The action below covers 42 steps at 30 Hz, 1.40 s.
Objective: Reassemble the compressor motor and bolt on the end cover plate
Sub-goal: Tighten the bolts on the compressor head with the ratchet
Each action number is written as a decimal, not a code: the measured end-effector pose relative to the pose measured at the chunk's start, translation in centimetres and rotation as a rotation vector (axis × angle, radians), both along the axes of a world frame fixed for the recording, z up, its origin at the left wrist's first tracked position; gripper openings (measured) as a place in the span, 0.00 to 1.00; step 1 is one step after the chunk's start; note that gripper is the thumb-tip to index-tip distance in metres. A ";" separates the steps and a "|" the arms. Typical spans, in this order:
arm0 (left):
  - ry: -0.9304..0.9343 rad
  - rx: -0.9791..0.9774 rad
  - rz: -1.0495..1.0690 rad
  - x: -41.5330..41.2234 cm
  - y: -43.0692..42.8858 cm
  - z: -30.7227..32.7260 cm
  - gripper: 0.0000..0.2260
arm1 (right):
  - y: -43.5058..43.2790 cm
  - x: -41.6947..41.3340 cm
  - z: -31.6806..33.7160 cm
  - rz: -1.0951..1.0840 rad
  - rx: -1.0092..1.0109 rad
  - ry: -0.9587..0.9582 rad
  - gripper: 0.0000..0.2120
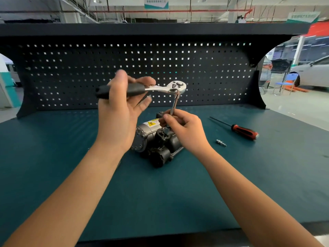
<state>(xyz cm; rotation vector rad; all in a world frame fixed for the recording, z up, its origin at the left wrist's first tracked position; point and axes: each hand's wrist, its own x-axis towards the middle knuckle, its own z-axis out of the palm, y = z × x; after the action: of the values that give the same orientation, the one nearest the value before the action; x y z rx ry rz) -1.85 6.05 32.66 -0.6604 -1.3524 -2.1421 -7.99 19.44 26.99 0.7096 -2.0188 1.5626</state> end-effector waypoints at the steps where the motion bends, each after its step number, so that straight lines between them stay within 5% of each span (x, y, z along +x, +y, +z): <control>1: -0.022 0.021 -0.011 -0.7 0.0 0.6 0.12 | 0.1 0.1 0.0 0.013 -0.013 -0.017 0.05; 8: -0.193 0.186 -0.134 -6.5 0.8 3.9 0.16 | 0.9 0.0 -0.6 0.085 -0.005 -0.096 0.11; 19: -0.426 0.039 -0.245 -11.3 4.8 6.0 0.17 | 0.5 -0.1 -1.3 -0.156 -0.025 0.036 0.07; 26: -0.106 -0.001 -0.114 -5.7 4.3 4.0 0.14 | 1.1 0.2 -2.0 -0.155 -0.046 0.055 0.08; 31: 0.283 -0.415 0.203 -0.2 3.8 0.6 0.04 | 1.0 0.0 -1.3 -0.153 -0.036 0.065 0.06; 34: 0.498 -0.610 0.302 0.7 3.0 -0.9 0.03 | 0.9 0.1 -1.2 -0.174 0.004 0.099 0.13; 36: 0.400 -0.497 0.230 0.3 2.7 -0.5 0.05 | 0.8 -0.1 -1.1 -0.130 -0.028 0.056 0.04; 42: 0.004 -0.019 -0.056 -4.1 1.8 2.3 0.13 | 1.2 -0.3 -1.3 -0.066 -0.083 0.027 0.09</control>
<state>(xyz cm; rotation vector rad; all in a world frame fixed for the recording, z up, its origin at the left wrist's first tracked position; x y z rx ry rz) -5.92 7.89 34.99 -0.7175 -1.3686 -2.1735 -8.33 20.62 25.64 0.6225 -1.9261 1.5811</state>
